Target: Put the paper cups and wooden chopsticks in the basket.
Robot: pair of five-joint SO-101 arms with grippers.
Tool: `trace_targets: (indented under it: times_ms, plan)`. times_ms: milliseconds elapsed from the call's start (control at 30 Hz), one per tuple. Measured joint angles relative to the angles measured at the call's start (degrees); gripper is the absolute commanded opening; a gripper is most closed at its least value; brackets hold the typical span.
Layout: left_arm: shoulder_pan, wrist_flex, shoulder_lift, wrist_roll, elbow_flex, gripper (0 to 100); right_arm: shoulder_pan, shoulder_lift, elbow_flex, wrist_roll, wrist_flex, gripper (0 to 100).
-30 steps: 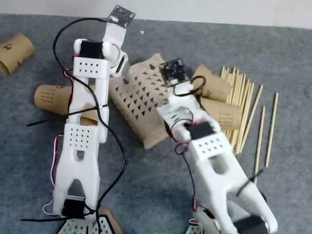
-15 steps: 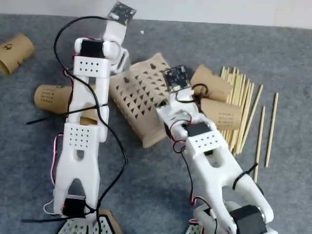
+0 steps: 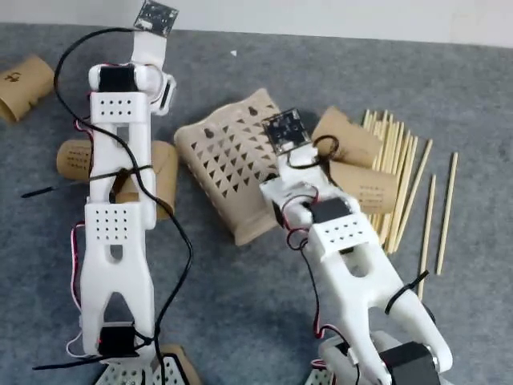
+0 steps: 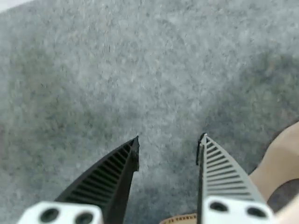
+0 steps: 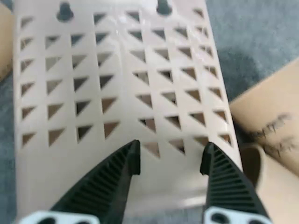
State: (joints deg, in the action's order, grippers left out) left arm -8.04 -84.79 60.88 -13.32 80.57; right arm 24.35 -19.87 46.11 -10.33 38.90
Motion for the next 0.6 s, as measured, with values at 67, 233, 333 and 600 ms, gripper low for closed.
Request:
trace_targets:
  times_ms: [67,233,333,600]
  plan:
    - [0.2,0.0,0.9,0.0,-0.2,23,-0.5,-1.1,-2.2,0.0,5.8,22.0]
    - [2.1,-1.2,1.1,0.0,-0.4,23,-0.8,-4.7,-4.8,-0.2,14.6,22.0]
    - [3.4,-1.9,1.1,0.0,-0.4,23,-0.8,-4.9,-4.6,-0.2,14.2,22.0]
    - [6.4,-6.9,1.1,0.2,-0.2,23,-0.8,-5.4,2.6,-0.3,8.5,22.0]
